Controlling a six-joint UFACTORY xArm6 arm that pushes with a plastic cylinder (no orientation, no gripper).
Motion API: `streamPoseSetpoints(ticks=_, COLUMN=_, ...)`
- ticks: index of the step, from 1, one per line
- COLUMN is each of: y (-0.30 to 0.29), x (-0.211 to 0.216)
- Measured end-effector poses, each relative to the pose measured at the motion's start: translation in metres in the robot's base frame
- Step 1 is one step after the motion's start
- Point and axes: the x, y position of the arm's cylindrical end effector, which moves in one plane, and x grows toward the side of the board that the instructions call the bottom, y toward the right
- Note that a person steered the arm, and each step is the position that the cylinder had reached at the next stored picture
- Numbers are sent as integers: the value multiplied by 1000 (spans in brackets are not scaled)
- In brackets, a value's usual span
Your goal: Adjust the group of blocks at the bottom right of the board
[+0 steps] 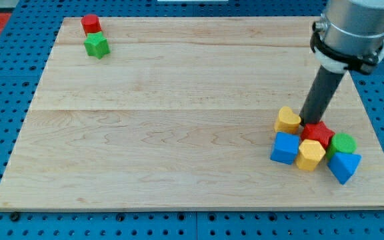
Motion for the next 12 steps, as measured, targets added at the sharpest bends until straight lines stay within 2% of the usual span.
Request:
streamPoseSetpoints(ticks=1, y=6, x=-16)
streamPoseSetpoints(ticks=2, y=69, x=-16)
streamPoseSetpoints(ticks=3, y=89, x=-3)
streamPoseSetpoints(ticks=4, y=106, x=48)
streamPoseSetpoints(ticks=5, y=90, x=84)
streamPoseSetpoints(ticks=6, y=41, x=76)
streamPoseSetpoints(ticks=7, y=20, x=64)
streamPoseSetpoints(ticks=8, y=67, x=70)
streamPoseSetpoints(ticks=9, y=94, x=94)
streamPoseSetpoints(ticks=10, y=48, x=113)
streamPoseSetpoints(ticks=11, y=4, x=88)
streamPoseSetpoints(ticks=12, y=23, x=78)
